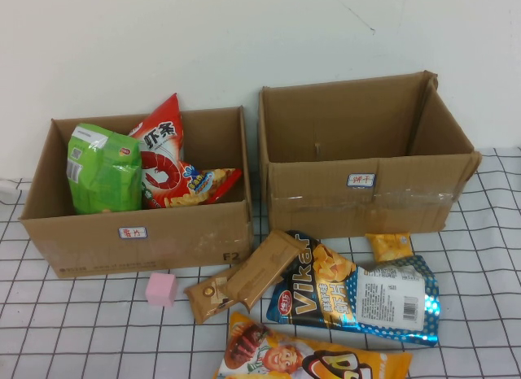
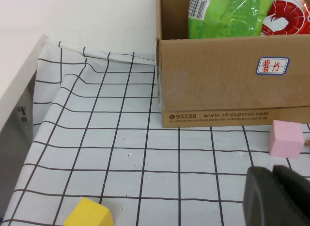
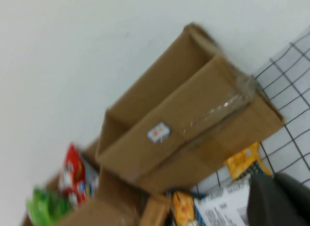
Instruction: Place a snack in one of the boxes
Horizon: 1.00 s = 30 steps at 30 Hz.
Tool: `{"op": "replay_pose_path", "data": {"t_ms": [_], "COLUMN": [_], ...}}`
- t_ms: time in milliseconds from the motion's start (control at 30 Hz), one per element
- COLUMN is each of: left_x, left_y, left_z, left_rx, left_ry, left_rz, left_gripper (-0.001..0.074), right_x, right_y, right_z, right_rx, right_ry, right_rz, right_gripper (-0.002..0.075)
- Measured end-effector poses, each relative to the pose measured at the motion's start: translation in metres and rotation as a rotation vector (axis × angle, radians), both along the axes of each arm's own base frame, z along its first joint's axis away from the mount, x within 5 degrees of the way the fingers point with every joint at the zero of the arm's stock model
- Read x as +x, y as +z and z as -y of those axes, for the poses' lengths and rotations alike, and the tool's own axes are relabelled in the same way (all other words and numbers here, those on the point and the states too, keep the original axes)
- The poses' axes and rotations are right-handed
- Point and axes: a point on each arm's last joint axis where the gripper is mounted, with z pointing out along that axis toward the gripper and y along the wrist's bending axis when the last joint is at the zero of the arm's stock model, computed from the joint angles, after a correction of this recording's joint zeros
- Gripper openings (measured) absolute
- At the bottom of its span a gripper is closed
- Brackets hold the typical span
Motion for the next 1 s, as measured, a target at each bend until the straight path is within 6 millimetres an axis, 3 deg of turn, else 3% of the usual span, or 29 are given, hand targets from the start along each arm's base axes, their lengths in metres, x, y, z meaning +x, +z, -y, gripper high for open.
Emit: {"op": "replay_pose_path", "data": {"t_ms": [100,233,367,467,567,800,1000], "left_x": [0.000,0.000,0.000,0.000,0.000,0.000,0.000], "left_y": [0.000,0.000,0.000,0.000,0.000,0.000,0.000], "left_z": [0.000,0.000,0.000,0.000,0.000,0.000,0.000], "left_rx": [0.000,0.000,0.000,0.000,0.000,0.000,-0.002], "left_ry": [0.000,0.000,0.000,0.000,0.000,0.000,0.001], "left_rz": [0.000,0.000,0.000,0.000,0.000,0.000,0.000], "left_gripper": [-0.0001,-0.0001,-0.0001,-0.0001,-0.0001,-0.0001,-0.0001], "right_x": [-0.006,-0.015,-0.014,-0.005,0.013,0.053,0.084], "right_y": [0.018,0.056,0.098,0.122,0.135,0.143,0.154], "right_z": [-0.007,-0.016,-0.023,-0.026,-0.030,-0.042,-0.060], "right_rx": [-0.180,-0.484,-0.844,-0.998,-1.070,-1.101,-1.146], "right_ry": [0.100,0.258,0.429,0.510,0.625,1.023,1.211], "right_rz": [0.018,0.068,0.129,0.176,0.146,-0.004,-0.041], "right_gripper": [-0.0001,-0.0001,-0.0001,-0.0001,-0.0001,-0.0001,-0.0001]}}
